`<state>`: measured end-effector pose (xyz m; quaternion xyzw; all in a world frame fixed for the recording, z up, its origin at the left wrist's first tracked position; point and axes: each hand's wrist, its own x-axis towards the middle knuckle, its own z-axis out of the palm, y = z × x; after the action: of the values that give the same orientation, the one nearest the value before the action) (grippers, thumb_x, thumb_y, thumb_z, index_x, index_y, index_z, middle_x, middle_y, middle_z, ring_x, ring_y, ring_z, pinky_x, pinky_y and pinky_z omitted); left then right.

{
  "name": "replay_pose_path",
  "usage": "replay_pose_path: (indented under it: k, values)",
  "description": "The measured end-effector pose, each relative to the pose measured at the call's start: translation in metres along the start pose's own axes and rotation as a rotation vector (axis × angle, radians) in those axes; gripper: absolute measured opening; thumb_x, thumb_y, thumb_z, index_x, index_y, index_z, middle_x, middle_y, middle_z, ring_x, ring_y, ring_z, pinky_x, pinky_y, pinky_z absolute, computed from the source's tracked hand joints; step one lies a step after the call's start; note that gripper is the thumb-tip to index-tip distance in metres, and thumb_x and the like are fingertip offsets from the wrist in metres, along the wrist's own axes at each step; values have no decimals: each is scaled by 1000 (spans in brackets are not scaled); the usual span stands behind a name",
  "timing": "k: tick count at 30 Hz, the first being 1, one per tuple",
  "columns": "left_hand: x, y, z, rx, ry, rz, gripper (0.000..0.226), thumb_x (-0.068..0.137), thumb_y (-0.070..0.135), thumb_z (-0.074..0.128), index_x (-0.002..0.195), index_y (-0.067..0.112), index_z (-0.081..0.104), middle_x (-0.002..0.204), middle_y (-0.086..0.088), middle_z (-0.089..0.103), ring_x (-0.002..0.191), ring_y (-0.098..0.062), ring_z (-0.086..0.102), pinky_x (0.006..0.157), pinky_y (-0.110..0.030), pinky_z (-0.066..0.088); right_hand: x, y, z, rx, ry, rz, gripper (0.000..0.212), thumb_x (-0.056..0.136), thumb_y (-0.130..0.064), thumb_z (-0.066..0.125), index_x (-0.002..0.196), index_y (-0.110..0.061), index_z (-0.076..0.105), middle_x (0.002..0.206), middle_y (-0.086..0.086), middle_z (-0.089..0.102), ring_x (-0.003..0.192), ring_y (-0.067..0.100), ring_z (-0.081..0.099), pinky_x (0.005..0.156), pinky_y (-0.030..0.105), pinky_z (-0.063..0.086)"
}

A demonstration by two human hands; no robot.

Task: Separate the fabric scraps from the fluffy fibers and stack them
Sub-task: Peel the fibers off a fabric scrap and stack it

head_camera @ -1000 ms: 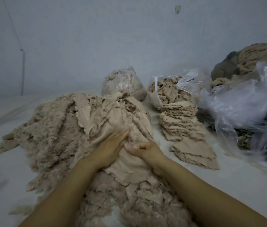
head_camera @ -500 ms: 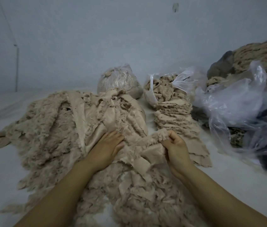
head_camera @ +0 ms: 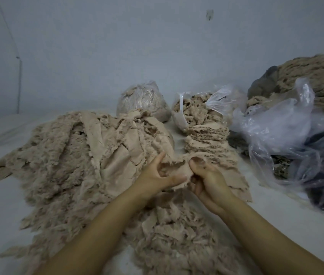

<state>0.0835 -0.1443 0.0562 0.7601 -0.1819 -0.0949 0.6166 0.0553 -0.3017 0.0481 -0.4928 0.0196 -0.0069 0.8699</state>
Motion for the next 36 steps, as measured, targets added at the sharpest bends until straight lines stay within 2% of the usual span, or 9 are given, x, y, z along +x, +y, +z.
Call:
replay_pose_path:
  k: [5, 8, 13, 19, 21, 24, 27, 30, 36]
  values:
    - [8, -3, 6, -209, 161, -22, 13, 92, 5, 57, 101, 2, 64, 83, -7, 66, 76, -17, 61, 73, -29, 50, -7, 5, -7, -264, -10, 76, 9, 92, -9, 59, 84, -7, 57, 64, 5, 60, 56, 15, 55, 51, 26, 44]
    - [11, -3, 8, -205, 172, -61, 18, 95, 10, 54, 79, 8, 64, 64, -3, 62, 56, -13, 55, 55, -23, 44, -9, 4, -9, -334, 64, -43, 23, 94, -13, 58, 71, -13, 53, 54, -2, 58, 46, 8, 52, 43, 21, 40]
    - [19, 1, 16, -290, 287, -144, 29, 99, 18, 47, 72, 12, 50, 60, -6, 50, 54, -17, 46, 53, -26, 40, -10, 8, -6, -398, 37, -114, 38, 99, -21, 49, 62, -12, 46, 47, 0, 48, 35, 7, 40, 36, 18, 31]
    - [17, 7, -3, -34, 277, -37, 31, 97, 12, 49, 67, 13, 49, 56, 3, 47, 48, -4, 43, 45, -15, 36, -16, 9, -26, -473, -71, 17, 44, 100, -31, 44, 64, -9, 57, 43, 5, 50, 33, 15, 39, 38, 21, 30]
    - [17, 10, -14, 43, 193, -19, 26, 96, 15, 53, 70, 14, 57, 59, 4, 54, 53, -6, 48, 51, -16, 40, -17, 5, -31, -572, -9, -2, 50, 97, -42, 44, 61, -13, 62, 47, 4, 54, 39, 16, 47, 41, 21, 36]
    - [18, 16, -12, 197, 0, 31, 18, 92, 19, 59, 76, 16, 67, 59, 13, 62, 53, 5, 54, 52, -8, 42, -13, 0, -27, -699, 2, -159, 41, 75, -63, 56, 88, -26, 67, 77, -9, 67, 72, 6, 64, 63, 20, 50]
    - [23, 17, 5, 202, 5, 69, 14, 89, 30, 62, 78, 21, 66, 69, 9, 66, 59, 7, 58, 56, -9, 45, -8, 8, -10, -775, -83, -205, 28, 79, -46, 71, 80, -20, 60, 69, -11, 61, 66, 6, 57, 61, 23, 45]
    - [25, 8, 12, -26, 110, -87, 48, 70, 52, 68, 99, 15, 60, 90, -4, 67, 81, -9, 67, 73, -25, 55, 2, 13, -7, -599, 77, -232, 19, 89, -23, 66, 81, -6, 64, 74, 9, 65, 70, 25, 59, 67, 38, 47]
    - [30, -1, 21, -273, 207, -117, 28, 86, -1, 63, 110, 4, 50, 72, -9, 55, 44, -7, 54, 41, -19, 48, 30, -11, -41, -466, 419, -247, 37, 91, -25, 63, 56, -19, 50, 54, 0, 49, 59, 18, 48, 57, 29, 41]
